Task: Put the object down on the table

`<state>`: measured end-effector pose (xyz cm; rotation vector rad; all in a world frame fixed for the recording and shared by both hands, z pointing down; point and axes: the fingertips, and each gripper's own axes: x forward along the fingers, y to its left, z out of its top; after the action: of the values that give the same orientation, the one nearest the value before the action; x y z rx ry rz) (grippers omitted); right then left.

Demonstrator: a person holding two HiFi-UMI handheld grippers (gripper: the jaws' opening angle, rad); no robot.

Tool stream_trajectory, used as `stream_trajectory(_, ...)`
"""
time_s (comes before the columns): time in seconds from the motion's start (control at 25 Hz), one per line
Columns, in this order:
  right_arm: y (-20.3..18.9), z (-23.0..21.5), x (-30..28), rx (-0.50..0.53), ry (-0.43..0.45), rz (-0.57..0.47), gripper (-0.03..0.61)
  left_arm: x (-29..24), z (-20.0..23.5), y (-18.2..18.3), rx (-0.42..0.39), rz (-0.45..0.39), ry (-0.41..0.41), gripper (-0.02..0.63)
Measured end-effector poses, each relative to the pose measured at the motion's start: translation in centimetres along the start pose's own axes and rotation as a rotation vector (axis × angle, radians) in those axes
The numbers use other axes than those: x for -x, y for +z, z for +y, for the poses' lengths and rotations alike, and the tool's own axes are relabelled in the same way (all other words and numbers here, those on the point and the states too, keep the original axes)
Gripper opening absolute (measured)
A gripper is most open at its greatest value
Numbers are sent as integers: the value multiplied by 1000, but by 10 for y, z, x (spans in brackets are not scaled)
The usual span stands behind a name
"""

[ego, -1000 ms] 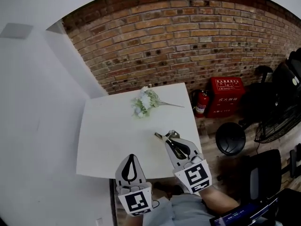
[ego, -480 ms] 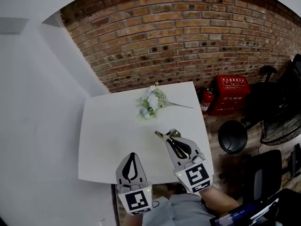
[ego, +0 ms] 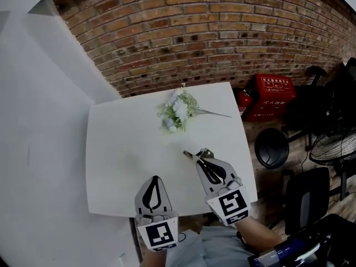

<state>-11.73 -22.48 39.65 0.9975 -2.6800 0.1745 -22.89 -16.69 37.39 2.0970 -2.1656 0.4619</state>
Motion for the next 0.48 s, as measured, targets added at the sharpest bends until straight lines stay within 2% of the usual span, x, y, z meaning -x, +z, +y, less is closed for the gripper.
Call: stream_trajectory(0.48, -64, -5, -27, -81, -47, 135, 35, -26, 6, -58, 39, 121, -72, 9)
